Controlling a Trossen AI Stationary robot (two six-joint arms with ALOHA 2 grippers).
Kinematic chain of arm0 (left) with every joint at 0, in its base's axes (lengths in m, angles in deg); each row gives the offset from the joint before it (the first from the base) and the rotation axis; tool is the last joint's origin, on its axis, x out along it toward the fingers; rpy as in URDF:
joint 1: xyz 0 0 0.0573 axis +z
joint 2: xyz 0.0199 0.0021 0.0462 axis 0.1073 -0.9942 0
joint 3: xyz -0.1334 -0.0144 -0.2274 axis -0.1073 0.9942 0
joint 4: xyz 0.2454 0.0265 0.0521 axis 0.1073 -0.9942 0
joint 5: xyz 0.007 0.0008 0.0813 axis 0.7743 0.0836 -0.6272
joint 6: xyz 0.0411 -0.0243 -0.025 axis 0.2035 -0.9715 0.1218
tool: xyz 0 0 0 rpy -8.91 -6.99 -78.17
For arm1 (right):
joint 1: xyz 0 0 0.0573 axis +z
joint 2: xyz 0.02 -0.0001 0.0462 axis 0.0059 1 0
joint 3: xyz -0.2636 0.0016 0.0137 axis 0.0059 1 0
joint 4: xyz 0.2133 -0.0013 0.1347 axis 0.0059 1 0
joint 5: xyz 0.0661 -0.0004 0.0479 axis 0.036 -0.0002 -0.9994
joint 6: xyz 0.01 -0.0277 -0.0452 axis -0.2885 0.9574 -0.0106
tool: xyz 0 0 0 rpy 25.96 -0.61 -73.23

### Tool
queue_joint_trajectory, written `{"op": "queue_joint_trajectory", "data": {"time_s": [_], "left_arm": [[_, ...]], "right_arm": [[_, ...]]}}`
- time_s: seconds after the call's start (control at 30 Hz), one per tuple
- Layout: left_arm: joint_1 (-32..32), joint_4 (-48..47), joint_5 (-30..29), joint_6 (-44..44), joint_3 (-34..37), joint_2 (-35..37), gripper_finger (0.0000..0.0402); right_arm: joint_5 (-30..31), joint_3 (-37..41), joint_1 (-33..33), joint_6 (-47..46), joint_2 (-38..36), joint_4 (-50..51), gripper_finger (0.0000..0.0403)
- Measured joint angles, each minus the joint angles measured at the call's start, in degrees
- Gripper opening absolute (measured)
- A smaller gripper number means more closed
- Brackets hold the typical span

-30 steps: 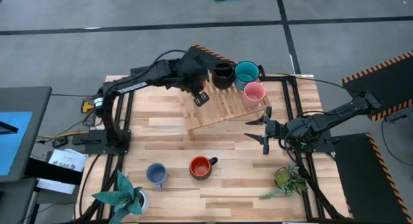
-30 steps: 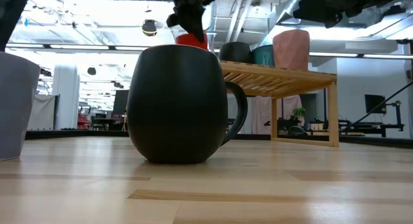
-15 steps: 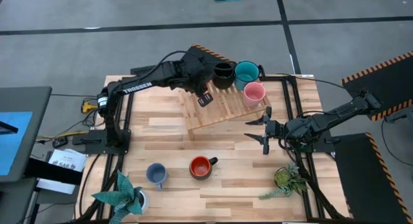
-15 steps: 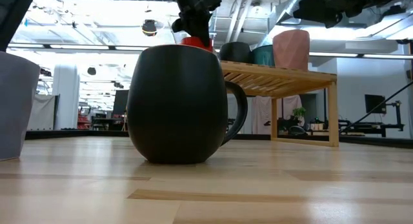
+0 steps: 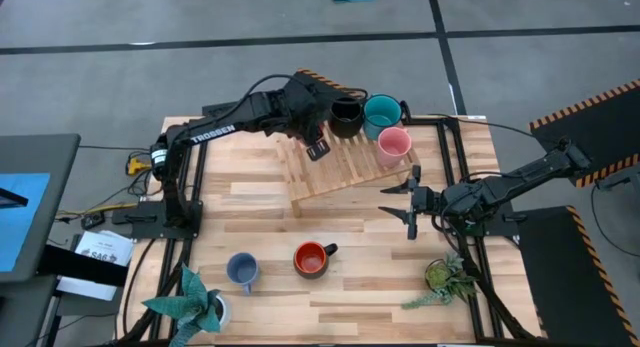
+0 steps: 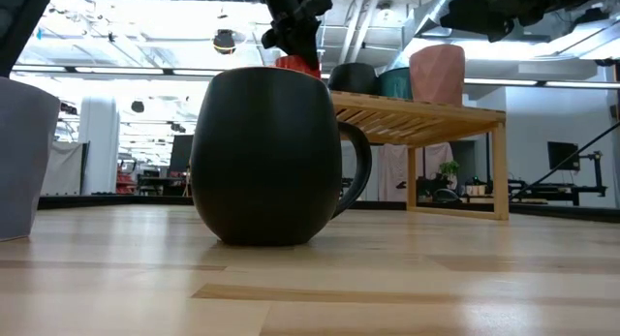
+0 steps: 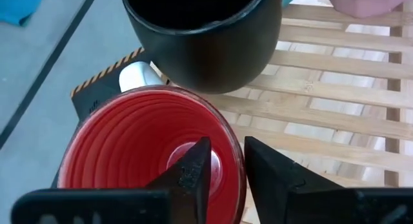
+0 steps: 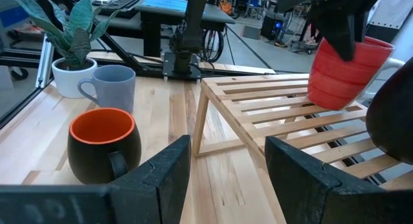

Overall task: Place coffee mugs
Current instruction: Put the black and orange mug on the shelf

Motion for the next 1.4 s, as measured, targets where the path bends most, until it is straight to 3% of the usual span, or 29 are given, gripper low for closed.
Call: {"op": "queue_joint_trajectory", "data": {"time_s": [0.57, 1.1, 1.2, 1.4], "left_arm": [[0.86, 0.47, 0.47, 0.95, -0.06, 0.74, 0.0143], [-2.21, -6.2, 0.53, 0.92, -14.6, 1.4, 0.0144], [-5.61, -5.22, -1.82, 3.49, -14.58, 1.77, 0.0144], [-12.12, -2.1, -11.86, 7.05, -13.65, 1.86, 0.0144]], "right_arm": [[0.0, 0.0, 0.0, 0.01, 0.0, 0.0, 0.0223], [0.0, 0.0, 0.0, 0.0, 0.0, 0.09, 0.0223], [-0.04, 0.0, 0.0, -0.16, -0.02, 0.46, 0.0223], [-0.11, 0.0, 0.0, -1.13, -0.02, 1.92, 0.0223]]}}
